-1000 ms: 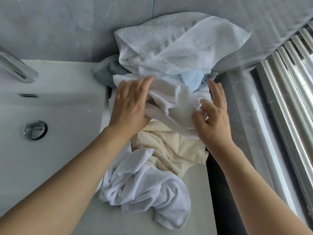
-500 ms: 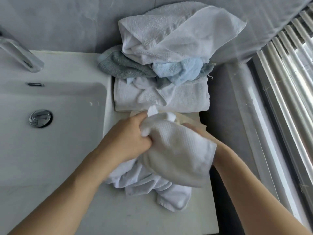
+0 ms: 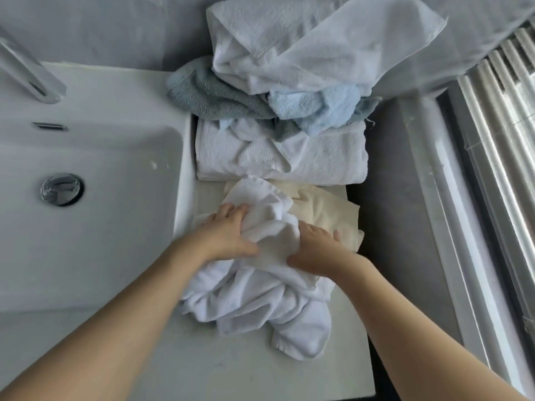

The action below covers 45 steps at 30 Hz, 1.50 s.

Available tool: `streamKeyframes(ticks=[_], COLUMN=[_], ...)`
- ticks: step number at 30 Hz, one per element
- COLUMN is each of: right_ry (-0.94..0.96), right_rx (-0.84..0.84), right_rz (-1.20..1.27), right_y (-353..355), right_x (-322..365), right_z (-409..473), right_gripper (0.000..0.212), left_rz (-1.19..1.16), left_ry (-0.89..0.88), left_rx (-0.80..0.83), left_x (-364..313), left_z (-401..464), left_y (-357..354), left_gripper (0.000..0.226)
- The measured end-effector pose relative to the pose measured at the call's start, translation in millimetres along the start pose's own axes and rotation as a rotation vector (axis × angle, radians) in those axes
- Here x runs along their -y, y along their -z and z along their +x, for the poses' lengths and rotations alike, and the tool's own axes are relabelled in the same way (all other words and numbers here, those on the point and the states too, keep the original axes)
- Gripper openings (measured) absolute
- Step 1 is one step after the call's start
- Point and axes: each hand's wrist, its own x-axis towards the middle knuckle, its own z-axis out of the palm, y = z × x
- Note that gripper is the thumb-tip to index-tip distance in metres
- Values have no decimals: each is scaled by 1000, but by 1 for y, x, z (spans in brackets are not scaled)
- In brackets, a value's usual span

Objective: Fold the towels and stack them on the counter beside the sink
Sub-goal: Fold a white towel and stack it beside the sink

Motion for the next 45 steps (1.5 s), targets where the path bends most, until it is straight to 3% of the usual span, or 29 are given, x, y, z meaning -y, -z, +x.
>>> streamKeyframes(ticks=[2,4,6,8,13,17,19,21,23,25,27,29,34,37,39,41,43,45], right_ry=[67,139,185,194,82,-3,-85,-105,-51,70,248,347,457,315,145,51,-49,-78], right_rx=[-90,-358,-691,-887,-1000,-1050,-1102,-1176,-1267,-1322,-1300,-1166,-834,-531,-190,-15,-120,-294], right_rz=[200,489,451,326,145,118,119,72,35,43,225,500,684,605,489,319,295,272], right_y=[33,75,120,160,228,248,251,248,243,238,235,228,184,152,114,62,18,-1], right_x=[-2,0,4,6,2,5,5,3,2,2,2,3,0,-4,-2,1,5,5], right_z=[-1,-6,-5,6,43,68,75,76,73,64,50,31,-19,-22,-22,-15,-11,-10], right_gripper=[80,70,61,68,102,109,97,61,24,14,14,23,16,28,27,17,17,23], left_rz=[-146,-176,-43,65,190,277,306,242,65,-179,-436,-612,-742,-530,-206,199,358,264], left_ry=[-90,-223,-306,-322,-228,-137,-243,-408,-545,-636,-690,-669,-530,-299,-87,49,75,109], left_rx=[-160,-544,-837,-981,-1095,-1151,-1177,-1188,-1216,-1153,-1001,-818,-426,-307,-242,-243,-274,-318], left_x=[-14,-35,-59,-85,-127,-128,-124,-124,-129,-135,-138,-135,-101,-67,-41,-19,-6,0], left_z=[-10,-18,-17,-7,37,59,60,55,42,24,4,-15,-49,-46,-36,-18,-4,-3], left_y=[24,52,84,113,162,185,189,189,184,175,165,158,143,128,105,64,13,-20], left_gripper=[112,97,86,87,91,42,31,30,26,24,25,24,30,40,41,45,51,50])
